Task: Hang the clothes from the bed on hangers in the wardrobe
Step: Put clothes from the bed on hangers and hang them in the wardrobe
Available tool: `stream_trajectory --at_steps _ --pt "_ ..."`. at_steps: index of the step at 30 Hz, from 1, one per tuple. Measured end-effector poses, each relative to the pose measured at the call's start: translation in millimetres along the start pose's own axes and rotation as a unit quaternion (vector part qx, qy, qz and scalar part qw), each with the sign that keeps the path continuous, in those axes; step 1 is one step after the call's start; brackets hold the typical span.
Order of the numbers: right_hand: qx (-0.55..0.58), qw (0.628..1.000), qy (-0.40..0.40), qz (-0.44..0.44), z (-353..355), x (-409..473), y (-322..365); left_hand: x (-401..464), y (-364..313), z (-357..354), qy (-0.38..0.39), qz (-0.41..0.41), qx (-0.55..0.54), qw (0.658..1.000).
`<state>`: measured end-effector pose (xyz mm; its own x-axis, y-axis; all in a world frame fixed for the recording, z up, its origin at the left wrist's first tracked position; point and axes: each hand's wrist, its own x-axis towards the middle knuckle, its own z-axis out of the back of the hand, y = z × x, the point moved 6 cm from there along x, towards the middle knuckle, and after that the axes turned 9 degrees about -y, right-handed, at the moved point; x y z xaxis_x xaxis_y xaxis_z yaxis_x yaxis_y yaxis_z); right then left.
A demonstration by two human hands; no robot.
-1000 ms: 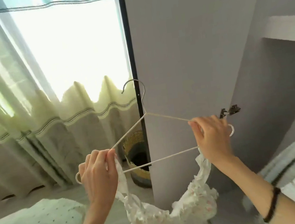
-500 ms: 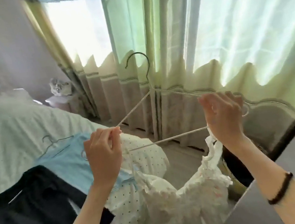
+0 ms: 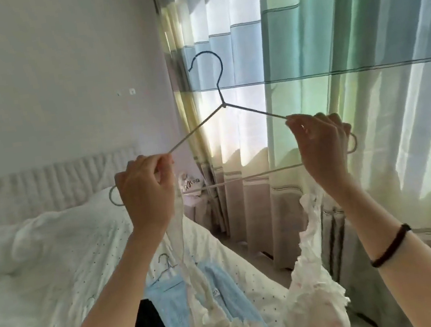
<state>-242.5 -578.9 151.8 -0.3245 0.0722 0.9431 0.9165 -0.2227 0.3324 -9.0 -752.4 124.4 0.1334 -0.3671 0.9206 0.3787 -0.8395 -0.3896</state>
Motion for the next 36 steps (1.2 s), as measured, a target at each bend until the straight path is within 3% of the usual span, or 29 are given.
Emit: stream_trajectory --at_steps 6,11,22,32,36 --pt "0.08 0.996 0.026 -0.007 -101.6 34.4 8.8 58.8 34.9 -24.3 -0.055 -0.036 0.072 0.995" --pt "0.132 0.985 0.108 -0.03 -191.7 22.7 -2.7 68.3 77.2 -54.2 -0.049 -0.034 0.146 0.987" --pt "0.166 0.913 0.357 -0.108 -381.7 -124.3 -54.2 -16.2 235.4 -139.7 0.13 0.086 0.287 0.945" --pt "0.059 0.825 0.546 -0.134 -528.4 -337.7 -120.2 -172.1 439.6 -224.4 0.335 0.194 0.353 0.852" --pt "0.031 0.796 0.586 -0.149 -575.2 -428.1 -149.2 -247.9 511.9 -251.5 0.38 0.223 0.359 0.823"
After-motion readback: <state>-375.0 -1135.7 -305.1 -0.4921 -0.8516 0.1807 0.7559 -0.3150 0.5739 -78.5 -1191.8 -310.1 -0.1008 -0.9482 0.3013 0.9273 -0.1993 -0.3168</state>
